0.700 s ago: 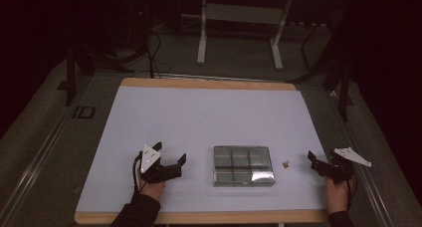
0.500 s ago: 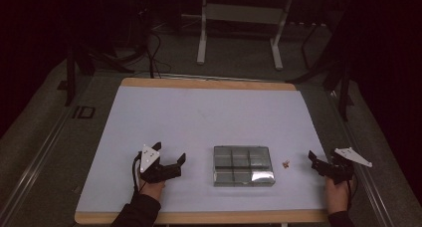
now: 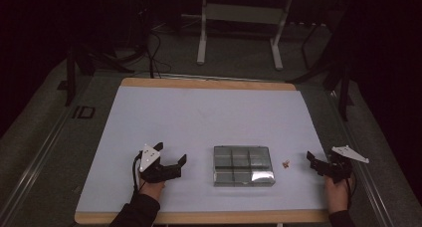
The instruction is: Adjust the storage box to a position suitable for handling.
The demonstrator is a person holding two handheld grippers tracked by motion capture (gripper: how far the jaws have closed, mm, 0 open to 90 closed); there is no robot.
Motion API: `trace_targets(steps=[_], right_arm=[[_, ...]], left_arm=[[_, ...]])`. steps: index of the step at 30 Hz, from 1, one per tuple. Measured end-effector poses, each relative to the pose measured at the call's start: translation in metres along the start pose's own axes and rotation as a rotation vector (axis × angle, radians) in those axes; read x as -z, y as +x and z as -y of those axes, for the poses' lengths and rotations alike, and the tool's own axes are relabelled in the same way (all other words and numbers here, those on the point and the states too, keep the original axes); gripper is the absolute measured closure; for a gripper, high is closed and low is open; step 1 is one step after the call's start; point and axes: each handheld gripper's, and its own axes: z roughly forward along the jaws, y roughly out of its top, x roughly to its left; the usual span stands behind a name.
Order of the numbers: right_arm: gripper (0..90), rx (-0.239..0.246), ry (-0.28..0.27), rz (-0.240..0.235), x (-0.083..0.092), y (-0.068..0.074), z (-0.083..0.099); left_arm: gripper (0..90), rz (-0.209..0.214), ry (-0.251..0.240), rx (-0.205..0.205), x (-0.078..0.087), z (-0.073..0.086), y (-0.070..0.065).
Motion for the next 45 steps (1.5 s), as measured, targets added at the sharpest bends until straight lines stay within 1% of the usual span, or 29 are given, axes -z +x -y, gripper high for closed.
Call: trace_targets(steps=[3,4,5,6,7,8,10,13,16,18,19,20,22,23,24,25,26,27,28,30,32,35,36,37,39,40,42,44,45], right_arm=[[13.3,-0.002,-0.013,-0.017,0.002,0.001,-0.002],[13.3,-0.002,-0.013,-0.017,0.002,0.001,-0.002],[13.7,-0.003,-0.009,-0.042,0.003,0.002,-0.004],[13.7,-0.003,-0.009,-0.042,0.003,0.002,-0.004],[13.7,0.002,-0.021,-0.074,0.004,0.003,-0.005],[13.7,0.002,-0.021,-0.074,0.004,0.003,-0.005],[13.6,0.002,-0.035,-0.111,0.008,0.005,-0.008],[13.5,-0.008,-0.036,-0.166,0.014,0.009,-0.013],[12.7,0.027,-0.065,-0.206,0.020,0.018,-0.017],[12.4,0.044,-0.074,-0.265,0.024,0.025,-0.020],[12.4,0.044,-0.074,-0.265,0.024,0.025,-0.020],[12.3,0.076,-0.100,-0.276,0.027,0.033,-0.023],[11.7,0.087,-0.106,-0.287,0.029,0.036,-0.024],[11.6,0.115,-0.140,-0.344,0.033,0.043,-0.025],[11.6,0.115,-0.140,-0.344,0.033,0.043,-0.025],[11.7,0.145,-0.145,-0.373,0.035,0.048,-0.027],[11.6,0.155,-0.149,-0.394,0.036,0.050,-0.027],[11.7,0.166,-0.154,-0.407,0.036,0.052,-0.027],[11.6,0.178,-0.161,-0.422,0.037,0.054,-0.026],[11.8,0.206,-0.166,-0.457,0.038,0.059,-0.026],[13.6,0.231,-0.165,-0.499,0.039,0.062,-0.025],[20.1,0.281,-0.163,-0.539,0.040,0.069,-0.024],[21.2,0.300,-0.161,-0.538,0.040,0.071,-0.023],[21.9,0.312,-0.158,-0.549,0.040,0.073,-0.022],[24.2,0.333,-0.144,-0.563,0.038,0.076,-0.020],[27.1,0.346,-0.137,-0.565,0.037,0.077,-0.019],[31.1,0.360,-0.117,-0.570,0.035,0.079,-0.017],[39.1,0.386,-0.093,-0.569,0.033,0.079,-0.016],[41.9,0.395,-0.091,-0.562,0.032,0.080,-0.014]], left_arm=[[1.9,0.015,0.023,0.037,-0.001,-0.001,0.003],[1.9,0.015,0.023,0.037,-0.001,-0.001,0.003],[1.9,0.026,0.033,0.054,-0.001,-0.001,0.004],[1.9,0.026,0.033,0.054,-0.001,-0.001,0.004],[1.9,0.030,0.040,0.049,0.000,-0.002,0.004],[1.9,0.037,0.041,0.049,0.001,-0.003,0.003],[1.9,0.056,0.046,0.054,0.002,-0.005,0.001],[1.9,0.077,0.046,0.029,0.004,-0.008,-0.003],[1.9,0.107,0.043,0.029,0.006,-0.011,-0.007],[1.9,0.125,0.039,0.023,0.007,-0.013,-0.010],[2.0,0.125,0.039,0.023,0.007,-0.013,-0.010],[2.0,0.143,0.044,0.013,0.007,-0.016,-0.014],[1.9,0.154,0.043,0.006,0.007,-0.017,-0.016],[2.0,0.173,0.053,-0.004,0.006,-0.018,-0.020],[2.0,0.173,0.053,-0.004,0.006,-0.018,-0.020],[1.9,0.182,0.056,-0.009,0.005,-0.020,-0.025],[1.9,0.183,0.049,0.010,0.005,-0.021,-0.027],[1.9,0.204,0.046,0.024,0.005,-0.022,-0.029],[2.0,0.224,0.052,0.016,0.005,-0.024,-0.032],[2.0,0.232,0.053,-0.034,0.004,-0.026,-0.040],[3.2,0.262,0.086,-0.076,0.001,-0.025,-0.046],[14.2,0.311,0.118,-0.110,-0.003,-0.023,-0.050],[15.8,0.318,0.136,-0.122,-0.005,-0.022,-0.052],[15.9,0.323,0.150,-0.129,-0.006,-0.021,-0.054],[17.1,0.298,0.170,-0.145,-0.009,-0.020,-0.057],[17.6,0.306,0.190,-0.160,-0.010,-0.020,-0.058],[24.6,0.294,0.203,-0.178,-0.011,-0.019,-0.060],[36.4,0.321,0.218,-0.180,-0.013,-0.017,-0.059],[40.2,0.319,0.227,-0.179,-0.015,-0.016,-0.059]])
